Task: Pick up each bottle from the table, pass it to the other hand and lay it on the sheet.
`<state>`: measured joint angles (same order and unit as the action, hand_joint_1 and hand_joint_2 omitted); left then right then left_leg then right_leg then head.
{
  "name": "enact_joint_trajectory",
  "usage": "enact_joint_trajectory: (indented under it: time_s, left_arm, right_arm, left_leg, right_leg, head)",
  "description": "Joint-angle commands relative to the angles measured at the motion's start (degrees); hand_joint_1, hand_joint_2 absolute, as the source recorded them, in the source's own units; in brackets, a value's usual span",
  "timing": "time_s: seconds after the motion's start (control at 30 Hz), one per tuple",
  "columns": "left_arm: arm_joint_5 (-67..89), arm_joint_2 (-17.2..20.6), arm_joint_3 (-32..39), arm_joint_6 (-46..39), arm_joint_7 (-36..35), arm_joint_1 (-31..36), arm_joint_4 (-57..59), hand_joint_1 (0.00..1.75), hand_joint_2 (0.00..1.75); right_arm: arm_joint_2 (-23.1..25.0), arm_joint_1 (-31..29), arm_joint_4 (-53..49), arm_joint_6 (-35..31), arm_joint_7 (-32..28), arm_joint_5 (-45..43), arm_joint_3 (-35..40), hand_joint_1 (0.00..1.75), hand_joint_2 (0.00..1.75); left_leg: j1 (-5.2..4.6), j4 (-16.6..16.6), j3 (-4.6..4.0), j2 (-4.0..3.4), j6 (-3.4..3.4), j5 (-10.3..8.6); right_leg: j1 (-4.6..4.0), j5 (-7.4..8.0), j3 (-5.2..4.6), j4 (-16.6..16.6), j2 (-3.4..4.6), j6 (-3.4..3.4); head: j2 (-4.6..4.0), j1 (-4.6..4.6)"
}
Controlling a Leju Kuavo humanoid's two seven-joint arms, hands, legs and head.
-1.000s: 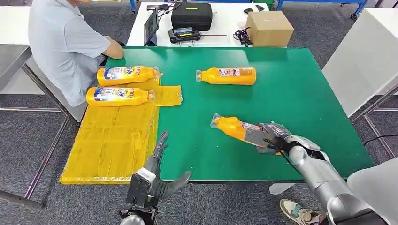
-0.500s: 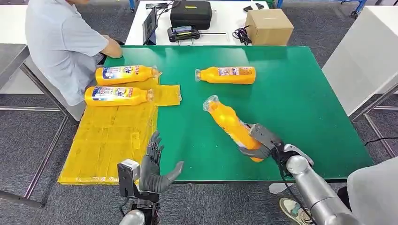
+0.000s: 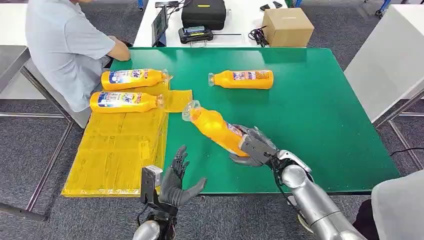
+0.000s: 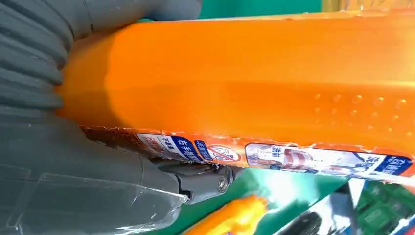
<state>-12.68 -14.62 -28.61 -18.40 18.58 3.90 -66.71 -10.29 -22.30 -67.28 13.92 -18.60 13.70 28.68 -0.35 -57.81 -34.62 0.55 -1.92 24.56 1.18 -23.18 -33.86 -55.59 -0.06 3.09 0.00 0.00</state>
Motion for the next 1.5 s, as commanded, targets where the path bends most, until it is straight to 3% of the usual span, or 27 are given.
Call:
enact_joint_trajectory:
  time_s: [0.03,0.43,0.6,0.97,1.0,1.03,1.07,1.1,1.5]
  left_arm:
    - [-1.70,-0.36,1.87,0.97,1.01,5.76,3.71,0.00,1.75]
    - [-8.40,-1.46,3.55,3.25,0.81,9.43,7.64,0.00,1.75]
    - [-11.33,-0.21,4.11,6.34,-1.36,10.69,9.83,0.00,1.75]
    - [-14.61,-1.65,4.97,7.87,-0.04,11.01,8.66,0.00,1.75]
    - [-15.04,-1.53,5.15,7.62,0.41,10.57,7.30,0.07,1.75]
    - [-15.74,-1.73,5.74,7.24,1.22,10.13,5.90,0.49,1.75]
    - [-15.77,-1.67,5.68,7.19,1.24,10.04,5.29,1.61,1.75]
    - [-15.15,-1.90,6.07,5.60,2.81,9.80,4.30,1.75,1.75]
    - [-14.32,-2.88,6.32,1.46,6.40,7.53,-0.91,1.75,1.75]
  right_arm:
    - [2.48,-4.40,5.05,0.31,-0.61,0.16,6.76,1.75,1.75]
    - [4.24,-7.17,8.19,0.61,-2.37,0.50,13.27,1.75,1.75]
    - [3.91,-8.67,7.87,1.13,-2.63,0.21,13.79,1.75,1.75]
    - [5.31,-9.32,9.35,1.57,-2.46,-0.54,15.33,1.75,1.75]
    - [5.66,-9.28,10.28,1.48,-2.54,-0.86,15.38,1.75,1.75]
    - [5.81,-8.80,10.77,1.30,-2.69,-1.13,15.31,1.75,1.75]
    - [5.84,-8.61,10.95,1.16,-2.71,-1.12,15.40,1.75,1.75]
    - [6.03,-8.23,11.19,1.22,-2.91,-1.58,15.15,1.75,1.75]
    - [7.60,-5.11,12.40,-0.02,-3.09,-2.03,14.80,1.75,1.75]
  left_leg:
    - [0.04,0.02,0.11,-0.15,0.09,0.03]
    - [0.03,0.02,0.10,-0.16,0.07,0.03]
    - [0.02,0.03,0.16,-0.17,0.08,0.04]
    - [0.06,-0.02,0.16,-0.18,0.11,0.07]
    - [0.05,0.01,0.12,-0.14,0.08,0.05]
    - [0.05,0.00,0.08,-0.10,0.06,0.03]
    - [0.09,-0.02,0.19,-0.17,0.12,0.09]
    - [0.07,-0.01,0.13,-0.16,0.09,0.06]
    - [0.08,0.01,0.11,-0.05,0.08,0.05]
  right_leg:
    - [-0.04,0.01,0.06,0.02,0.12,-0.10]
    - [-0.03,0.01,0.06,0.01,0.14,-0.09]
    - [-0.02,-0.01,0.11,0.01,0.14,-0.11]
    - [-0.07,-0.04,0.12,-0.02,0.14,-0.15]
    - [-0.05,-0.02,0.09,0.00,0.11,-0.12]
    - [-0.05,-0.02,0.06,0.00,0.08,-0.09]
    - [-0.10,-0.05,0.15,-0.01,0.13,-0.16]
    - [-0.07,-0.02,0.10,0.01,0.13,-0.12]
    - [-0.08,-0.05,0.10,0.03,0.01,-0.11]
  head:
    - [0.00,-0.02]
    - [0.00,0.00]
    - [0.00,0.00]
    - [0.00,0.00]
    - [0.00,0.00]
    - [0.00,0.00]
    - [0.00,0.00]
    - [0.00,-0.02]
    - [0.00,0.00]
